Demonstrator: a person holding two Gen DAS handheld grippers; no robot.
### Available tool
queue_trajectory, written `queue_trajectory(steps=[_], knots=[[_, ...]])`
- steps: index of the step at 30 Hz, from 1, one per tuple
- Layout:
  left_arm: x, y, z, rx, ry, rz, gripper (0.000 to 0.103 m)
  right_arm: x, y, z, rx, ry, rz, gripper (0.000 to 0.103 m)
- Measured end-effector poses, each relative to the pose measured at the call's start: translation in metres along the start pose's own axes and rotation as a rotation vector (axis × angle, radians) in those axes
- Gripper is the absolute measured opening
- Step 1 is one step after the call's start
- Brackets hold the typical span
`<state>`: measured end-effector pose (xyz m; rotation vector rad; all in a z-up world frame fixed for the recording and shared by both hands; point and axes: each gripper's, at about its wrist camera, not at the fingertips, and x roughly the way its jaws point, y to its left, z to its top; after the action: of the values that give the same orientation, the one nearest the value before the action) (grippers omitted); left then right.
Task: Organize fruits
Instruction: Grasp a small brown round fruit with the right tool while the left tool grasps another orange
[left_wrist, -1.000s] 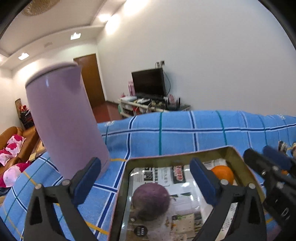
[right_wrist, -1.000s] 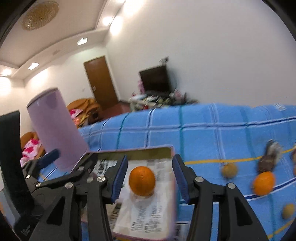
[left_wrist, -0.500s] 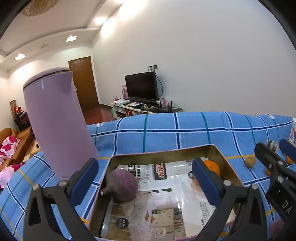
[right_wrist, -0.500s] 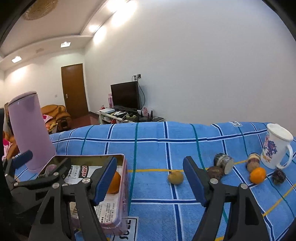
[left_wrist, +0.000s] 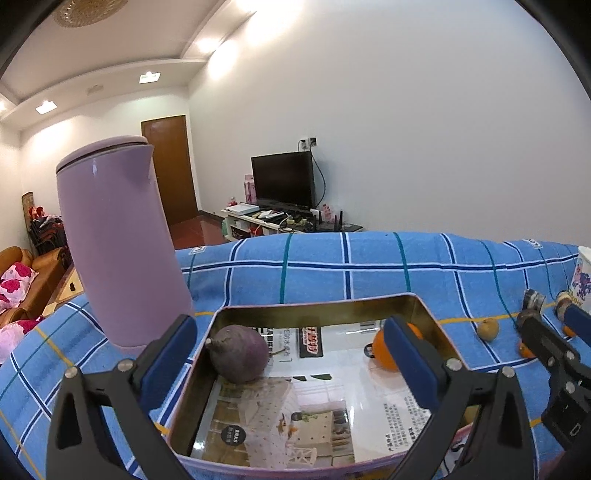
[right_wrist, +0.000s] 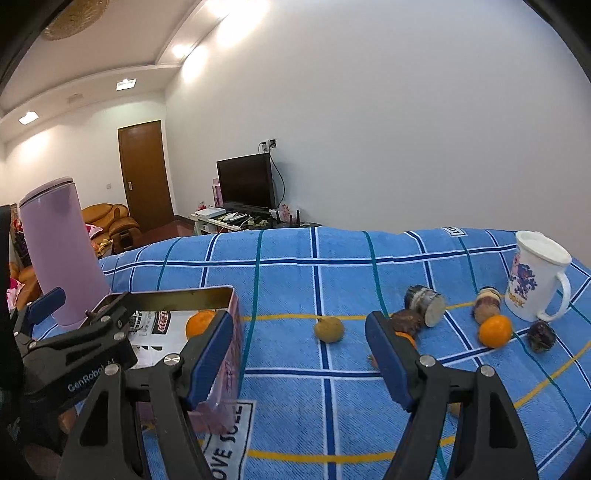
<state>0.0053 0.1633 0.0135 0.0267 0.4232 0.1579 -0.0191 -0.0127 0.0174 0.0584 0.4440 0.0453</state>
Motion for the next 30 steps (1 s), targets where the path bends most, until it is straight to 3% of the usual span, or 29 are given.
queue_trajectory(steps=[22, 30], knots=[[-0.027, -0.007, -0.011, -0.030, -0.006, 0.001, 0.103, -0.029, -0.057, -0.010, -0.010, 0.022, -0.036, 0.075], [-0.035, -0.022, -0.015, -0.014, 0.016, -0.055, 0.103, -0.037, -0.094, -0.011, 0.001, 0.034, -0.079, 0.075]])
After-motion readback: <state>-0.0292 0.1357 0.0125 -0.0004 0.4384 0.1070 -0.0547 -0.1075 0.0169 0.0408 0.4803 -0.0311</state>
